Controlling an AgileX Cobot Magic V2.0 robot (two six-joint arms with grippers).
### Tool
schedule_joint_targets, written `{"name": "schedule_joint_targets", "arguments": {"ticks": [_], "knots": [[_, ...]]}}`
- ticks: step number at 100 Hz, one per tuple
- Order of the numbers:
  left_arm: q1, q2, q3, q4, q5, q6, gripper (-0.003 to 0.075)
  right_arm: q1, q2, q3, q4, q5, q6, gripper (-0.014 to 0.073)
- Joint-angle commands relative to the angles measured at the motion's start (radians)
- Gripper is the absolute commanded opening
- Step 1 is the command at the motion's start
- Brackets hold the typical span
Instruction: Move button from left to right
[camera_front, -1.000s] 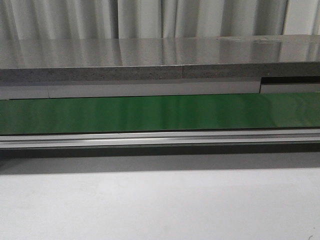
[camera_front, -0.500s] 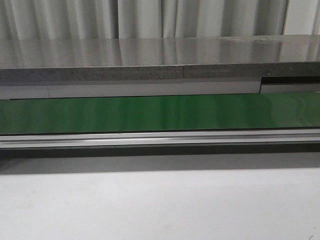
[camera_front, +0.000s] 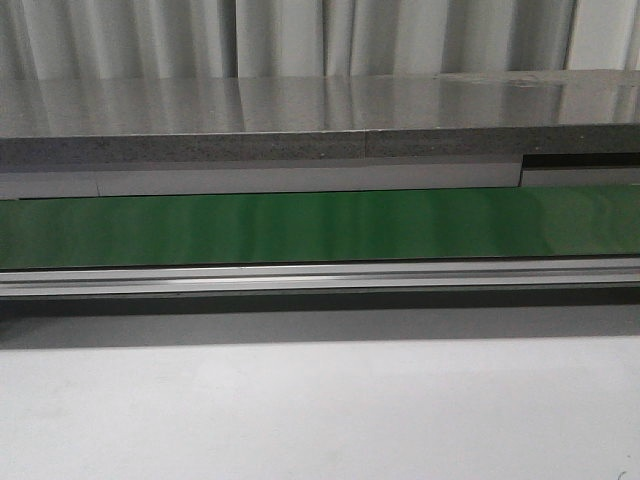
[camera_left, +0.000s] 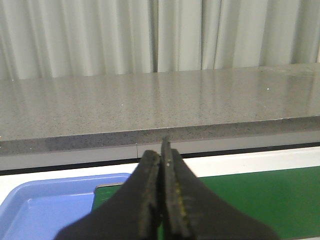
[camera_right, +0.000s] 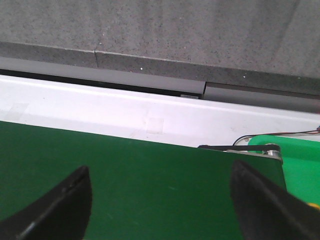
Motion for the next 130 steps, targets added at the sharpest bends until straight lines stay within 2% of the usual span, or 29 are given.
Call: {"name": "schedule_joint_targets", "arguments": {"ticks": [1,18,34,55,62,76,105,130], "knots": [[-0.009,0.008,-0.024,-0.010,-0.082,-0.008,-0.0021,0.012,-0.132,0.075,0.010,-0.126,-0.001,0.0572],[-0.009,0.008,-0.024,-0.010,-0.082,-0.008,-0.0021,0.013,-0.345,0.221,0.012,-0.103,-0.001,0.0572],[-0.009,0.008,-0.024,-0.010,-0.082,-0.008,-0.0021,0.013,-0.527,0.291,0.024,-0.008,0.000,0.0572],[-0.009,0.008,-0.024,-0.010,-0.082,-0.008,-0.0021,0.013,-0.650,0.322,0.024,0.066,0.000,0.0571],[-0.009,0.008,-0.024,-0.010,-0.082,-0.008,-0.0020,0.013,-0.653,0.322,0.024,0.066,-0.001,0.0545],[-0.009,0.008,-0.024,-0.010,-0.082,-0.008,-0.0021,0.013,-0.653,0.322,0.024,0.063,-0.001,0.0388],[-0.009,0.008,-0.024,-0.010,-0.082,-0.008,-0.0020,0.013,-0.653,0.322,0.024,0.062,-0.001,-0.0074],[-0.009,0.008,-0.024,-0.010,-0.082,-0.008,-0.0020,0.013,-0.653,0.322,0.024,0.062,-0.001,-0.0067]]}}
